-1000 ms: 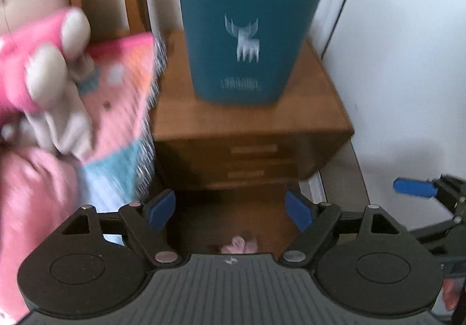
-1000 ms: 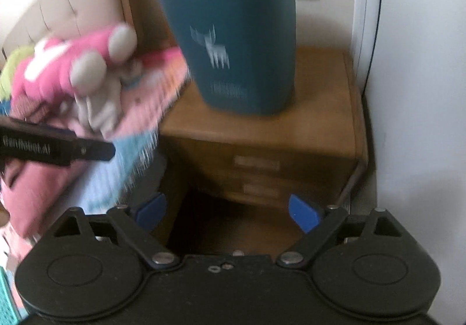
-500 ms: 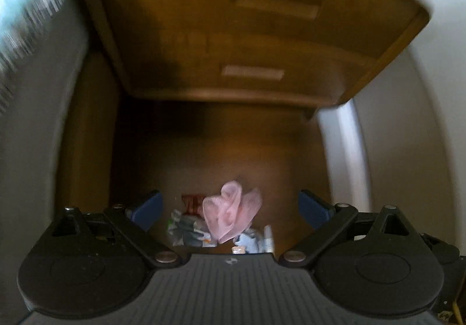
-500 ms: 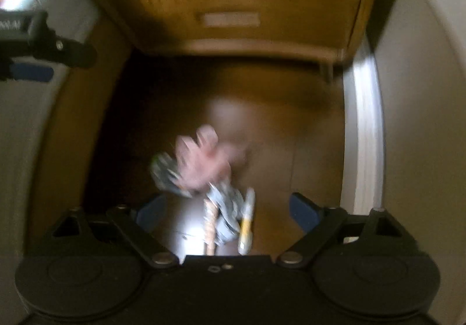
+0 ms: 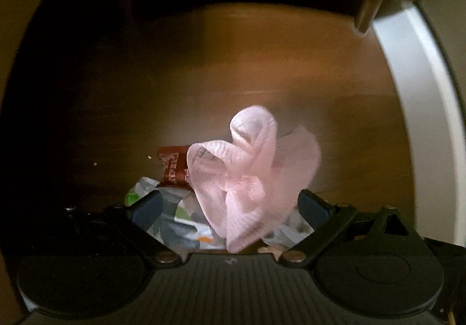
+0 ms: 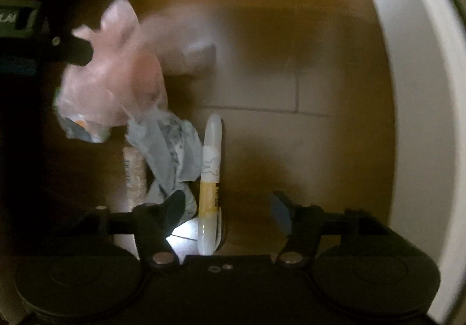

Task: Collect trash
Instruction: 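Grasp the pink mesh bag with left tool while right tool grasps yellow-white tube, then lift the pink mesh bag and tube up to the teal wastebasket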

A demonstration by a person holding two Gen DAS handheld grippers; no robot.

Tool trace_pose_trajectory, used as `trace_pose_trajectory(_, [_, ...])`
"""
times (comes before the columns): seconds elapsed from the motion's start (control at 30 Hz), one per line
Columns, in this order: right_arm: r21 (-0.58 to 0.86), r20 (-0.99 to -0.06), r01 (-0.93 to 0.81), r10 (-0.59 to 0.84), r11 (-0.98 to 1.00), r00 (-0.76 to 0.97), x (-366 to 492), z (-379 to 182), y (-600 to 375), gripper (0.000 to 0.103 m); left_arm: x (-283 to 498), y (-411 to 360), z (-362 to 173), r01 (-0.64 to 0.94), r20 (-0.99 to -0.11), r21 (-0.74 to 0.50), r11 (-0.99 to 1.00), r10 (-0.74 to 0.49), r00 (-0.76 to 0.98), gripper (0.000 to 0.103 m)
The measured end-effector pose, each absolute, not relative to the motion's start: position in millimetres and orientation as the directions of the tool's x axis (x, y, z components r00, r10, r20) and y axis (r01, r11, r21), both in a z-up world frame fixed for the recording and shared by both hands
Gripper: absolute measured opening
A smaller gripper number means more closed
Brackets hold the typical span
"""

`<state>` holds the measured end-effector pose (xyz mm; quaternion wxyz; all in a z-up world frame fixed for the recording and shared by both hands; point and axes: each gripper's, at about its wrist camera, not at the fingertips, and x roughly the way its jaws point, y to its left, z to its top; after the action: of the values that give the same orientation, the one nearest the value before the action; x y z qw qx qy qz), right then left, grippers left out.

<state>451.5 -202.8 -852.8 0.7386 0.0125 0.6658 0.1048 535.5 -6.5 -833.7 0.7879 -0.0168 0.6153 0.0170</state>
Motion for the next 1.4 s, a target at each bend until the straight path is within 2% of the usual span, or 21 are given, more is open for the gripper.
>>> trace_pose_trajectory(0.13, [0.163, -0.982, -0.139, 0.174, 0.977, 0.069, 451.9, -880.8, -197.7, 0.042, 540.1, -5.2, -862.1, -0.050, -0.976, 0.000, 0.999, 0.011, 0.219, 0.100])
trace_pose_trajectory(0.27, [0.161, -0.978, -0.152, 0.178, 0.975, 0.105, 453.3, -885.0, -192.5, 0.029, 543.4, -9.5, -878.1, -0.037, -0.979, -0.016, 0.999, -0.008, 0.202, 0.099])
trace_pose_trajectory(0.3, [0.160, -0.978, -0.157, 0.178, 0.975, 0.105, 454.1, -885.3, -190.8, 0.021, 543.4, -11.4, -877.3, -0.035, -0.979, -0.022, 0.999, -0.014, 0.202, 0.097])
trace_pose_trajectory(0.37, [0.140, -0.982, -0.176, 0.160, 0.974, 0.104, 455.0, -885.4, -186.3, 0.017, 545.3, -14.8, -881.0, -0.028, -0.981, -0.025, 0.999, -0.019, 0.194, 0.082])
trace_pose_trajectory(0.4, [0.133, -0.983, -0.184, 0.154, 0.974, 0.103, 455.2, -885.5, -184.6, 0.016, 546.6, -16.0, -882.8, -0.026, -0.983, -0.027, 0.999, -0.022, 0.183, 0.064])
trace_pose_trajectory(0.43, [0.131, -0.983, -0.191, 0.152, 0.973, 0.103, 455.0, -885.4, -184.1, 0.016, 547.9, -16.2, -885.1, -0.026, -0.985, -0.035, 0.999, -0.030, 0.171, 0.051])
trace_pose_trajectory(0.53, [0.142, -0.982, -0.179, 0.161, 0.974, 0.096, 455.5, -884.9, -189.3, 0.016, 549.4, -18.5, -882.6, -0.020, -0.985, -0.054, 0.998, -0.050, 0.164, 0.032])
trace_pose_trajectory(0.57, [0.145, -0.982, -0.174, 0.163, 0.974, 0.095, 455.4, -883.6, -191.9, 0.016, 549.3, -19.4, -880.3, -0.016, -0.985, -0.051, 0.999, -0.047, 0.167, 0.030])
trace_pose_trajectory(0.63, [0.148, -0.981, -0.169, 0.166, 0.974, 0.100, 454.5, -880.1, -198.1, 0.016, 547.9, -18.5, -877.0, -0.015, -0.984, -0.048, 0.999, -0.045, 0.172, 0.017])
trace_pose_trajectory(0.83, [0.183, -0.972, -0.102, 0.196, 0.978, 0.130, 455.0, -840.3, -212.0, 0.016, 539.2, -11.4, -843.9, -0.044, -0.984, -0.061, 0.997, -0.053, 0.168, 0.012])
trace_pose_trajectory(0.97, [0.203, -0.964, -0.065, 0.211, 0.977, 0.162, 449.4, -784.5, -221.9, 0.016, 532.5, -6.2, -797.3, -0.077, -0.981, -0.082, 0.994, -0.067, 0.180, 0.012])
trace_pose_trajectory(1.13, [0.224, -0.953, -0.035, 0.226, 0.974, 0.201, 445.4, -690.6, -228.4, 0.016, 522.1, 1.5, -710.3, -0.110, -0.978, -0.099, 0.989, -0.076, 0.196, 0.012])
trace_pose_trajectory(1.4, [0.249, -0.922, -0.043, 0.250, 0.968, 0.296, 453.0, -514.9, -225.8, 0.016, 505.7, 8.0, -540.2, -0.124, -0.961, -0.117, 0.985, -0.081, 0.264, 0.012])
